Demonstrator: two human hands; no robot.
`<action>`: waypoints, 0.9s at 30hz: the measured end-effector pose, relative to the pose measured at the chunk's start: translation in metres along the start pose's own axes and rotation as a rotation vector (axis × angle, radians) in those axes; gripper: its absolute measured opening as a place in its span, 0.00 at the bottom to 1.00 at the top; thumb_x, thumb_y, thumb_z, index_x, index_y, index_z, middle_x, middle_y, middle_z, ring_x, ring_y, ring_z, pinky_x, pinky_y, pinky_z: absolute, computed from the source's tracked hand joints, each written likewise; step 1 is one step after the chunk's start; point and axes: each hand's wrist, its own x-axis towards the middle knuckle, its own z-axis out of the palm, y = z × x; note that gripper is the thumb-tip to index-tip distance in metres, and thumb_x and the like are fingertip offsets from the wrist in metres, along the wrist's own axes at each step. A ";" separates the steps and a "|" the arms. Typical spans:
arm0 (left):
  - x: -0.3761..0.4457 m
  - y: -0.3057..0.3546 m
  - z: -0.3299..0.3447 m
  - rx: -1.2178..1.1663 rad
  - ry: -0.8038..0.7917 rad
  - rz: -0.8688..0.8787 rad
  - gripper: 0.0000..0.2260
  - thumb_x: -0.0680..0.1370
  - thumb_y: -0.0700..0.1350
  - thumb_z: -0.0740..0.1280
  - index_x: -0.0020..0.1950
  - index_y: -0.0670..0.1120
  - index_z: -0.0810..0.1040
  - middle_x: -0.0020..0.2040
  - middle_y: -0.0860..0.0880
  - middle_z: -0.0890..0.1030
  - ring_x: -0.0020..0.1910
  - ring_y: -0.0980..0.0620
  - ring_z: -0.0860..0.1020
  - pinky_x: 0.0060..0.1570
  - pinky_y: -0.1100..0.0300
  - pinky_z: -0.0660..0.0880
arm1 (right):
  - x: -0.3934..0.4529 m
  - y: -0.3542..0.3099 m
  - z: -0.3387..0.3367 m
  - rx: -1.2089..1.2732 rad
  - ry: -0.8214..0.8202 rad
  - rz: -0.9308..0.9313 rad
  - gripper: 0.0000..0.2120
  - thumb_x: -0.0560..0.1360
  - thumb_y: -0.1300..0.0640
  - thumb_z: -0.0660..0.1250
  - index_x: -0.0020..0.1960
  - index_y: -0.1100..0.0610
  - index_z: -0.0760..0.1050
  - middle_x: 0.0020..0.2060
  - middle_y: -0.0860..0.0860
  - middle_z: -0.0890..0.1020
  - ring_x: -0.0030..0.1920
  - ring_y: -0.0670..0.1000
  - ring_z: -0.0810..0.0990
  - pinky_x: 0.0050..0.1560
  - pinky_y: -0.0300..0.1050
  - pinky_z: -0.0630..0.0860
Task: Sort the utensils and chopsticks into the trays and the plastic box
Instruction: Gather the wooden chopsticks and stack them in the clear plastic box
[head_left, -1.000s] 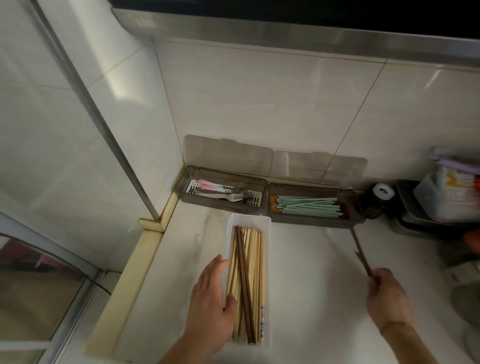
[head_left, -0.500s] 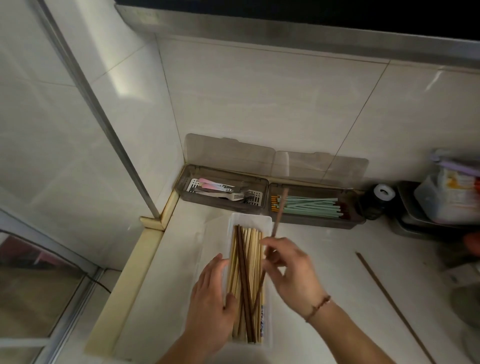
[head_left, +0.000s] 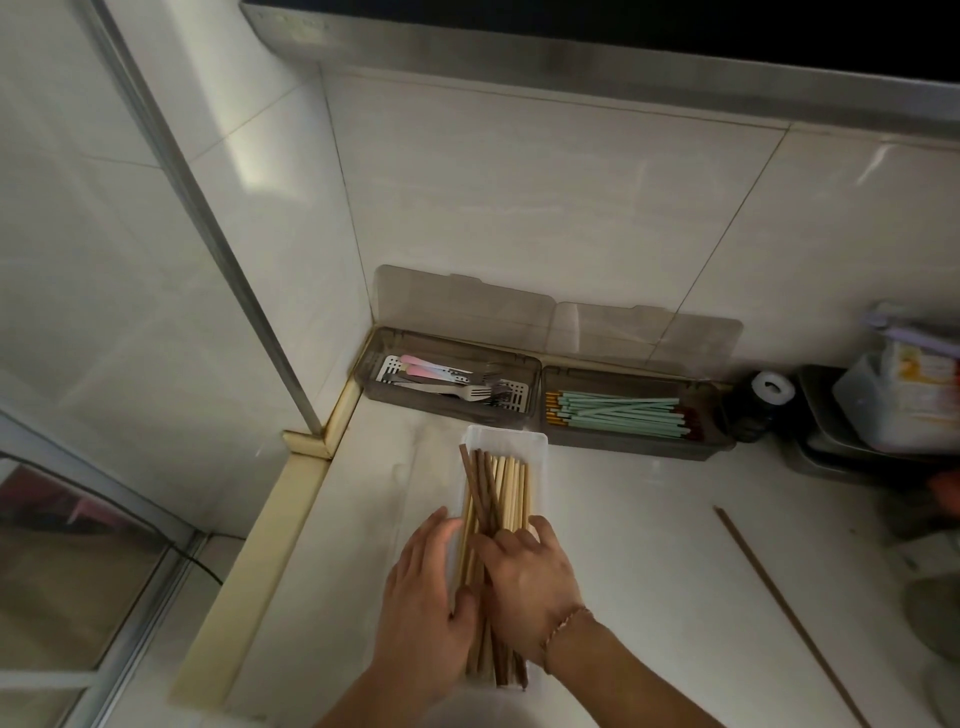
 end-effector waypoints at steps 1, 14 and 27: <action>0.000 0.000 0.000 -0.004 -0.001 0.002 0.33 0.74 0.41 0.64 0.74 0.59 0.54 0.76 0.59 0.57 0.74 0.59 0.56 0.73 0.58 0.57 | 0.000 0.000 0.001 -0.024 0.000 0.001 0.25 0.74 0.48 0.57 0.70 0.53 0.65 0.56 0.53 0.78 0.59 0.57 0.75 0.73 0.54 0.50; 0.000 0.000 -0.001 0.007 0.007 0.017 0.34 0.73 0.42 0.65 0.74 0.59 0.55 0.75 0.60 0.58 0.72 0.64 0.55 0.72 0.60 0.56 | 0.001 0.001 -0.001 -0.150 0.007 0.054 0.17 0.71 0.48 0.62 0.58 0.52 0.76 0.50 0.53 0.79 0.58 0.59 0.74 0.69 0.72 0.50; -0.002 0.004 -0.002 0.010 0.005 0.010 0.33 0.74 0.43 0.66 0.73 0.61 0.54 0.74 0.61 0.58 0.70 0.65 0.55 0.71 0.61 0.57 | -0.024 0.029 -0.017 -0.039 -0.136 -0.177 0.20 0.79 0.45 0.54 0.67 0.52 0.70 0.65 0.51 0.76 0.76 0.52 0.54 0.74 0.64 0.39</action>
